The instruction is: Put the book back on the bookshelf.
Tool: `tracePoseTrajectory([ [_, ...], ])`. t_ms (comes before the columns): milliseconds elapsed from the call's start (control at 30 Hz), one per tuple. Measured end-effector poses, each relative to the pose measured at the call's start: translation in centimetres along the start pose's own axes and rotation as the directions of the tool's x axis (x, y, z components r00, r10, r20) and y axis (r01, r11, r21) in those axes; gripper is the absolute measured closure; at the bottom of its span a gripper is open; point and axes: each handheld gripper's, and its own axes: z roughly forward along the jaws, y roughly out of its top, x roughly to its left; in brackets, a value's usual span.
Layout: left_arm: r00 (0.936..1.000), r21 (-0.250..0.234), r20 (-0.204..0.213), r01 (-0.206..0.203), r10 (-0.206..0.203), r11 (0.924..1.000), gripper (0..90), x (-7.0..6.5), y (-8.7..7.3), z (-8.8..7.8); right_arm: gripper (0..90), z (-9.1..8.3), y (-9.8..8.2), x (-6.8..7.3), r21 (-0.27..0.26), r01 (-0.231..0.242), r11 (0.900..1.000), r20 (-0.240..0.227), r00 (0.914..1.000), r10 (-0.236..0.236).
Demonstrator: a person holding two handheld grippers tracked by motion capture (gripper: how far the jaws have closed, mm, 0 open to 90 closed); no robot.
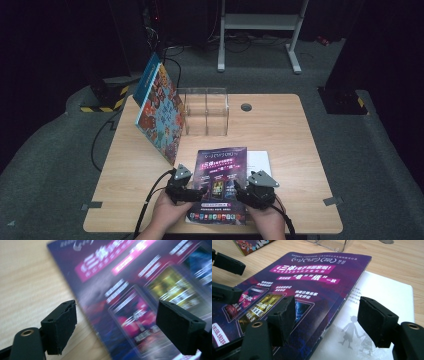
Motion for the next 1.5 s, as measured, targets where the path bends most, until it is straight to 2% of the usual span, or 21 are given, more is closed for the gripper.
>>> tracePoseTrajectory([
  [200, 0.9998, 0.034, 0.000, -0.021, 0.021, 0.9992, 16.0, -0.8, -0.2, 1.2, 29.9, 0.2, 0.1, 0.0, 0.000, 0.010, 1.000, 0.008, 0.9999, -0.010],
  [433, 0.9935, 0.045, -0.065, -0.091, 0.094, 0.9948, 15.5, -1.6, -0.3, 1.6, 29.6, 0.3, 0.3, -0.2, 0.009, -0.005, 1.000, 0.012, 0.9999, 0.005],
  [800, 0.9917, 0.043, -0.077, -0.100, 0.104, 0.9940, 15.6, -1.7, -0.3, 1.7, 29.2, 1.4, 1.1, 0.2, 0.025, -0.012, 1.000, -0.001, 0.9999, 0.012],
  [1267, 0.9919, 0.039, -0.081, -0.095, 0.098, 0.9947, 16.4, -1.7, -0.4, 1.7, 34.6, 3.1, 1.8, -0.5, 0.059, -0.074, 0.996, -0.022, 0.9969, 0.075],
  [1367, 0.9896, 0.043, -0.098, -0.102, 0.105, 0.9939, 16.4, -1.6, -0.3, 1.6, 34.8, 3.5, 2.0, -0.7, 0.068, -0.085, 0.994, -0.035, 0.9956, 0.087],
  [1400, 0.9908, 0.040, -0.099, -0.088, 0.092, 0.9953, 16.5, -1.5, -0.4, 1.6, 34.8, 3.6, 2.0, -0.7, 0.073, -0.090, 0.993, -0.040, 0.9948, 0.093],
  [1467, 0.9888, 0.041, -0.113, -0.093, 0.097, 0.9948, 16.4, -1.3, -0.3, 1.5, 34.6, 3.8, 2.1, -0.8, 0.078, -0.104, 0.992, -0.045, 0.9932, 0.107],
  [1500, 0.9901, 0.043, -0.108, -0.085, 0.089, 0.9955, 16.5, -1.3, -0.4, 1.5, 34.6, 4.0, 2.2, -0.8, 0.087, -0.113, 0.990, -0.050, 0.9918, 0.118],
])
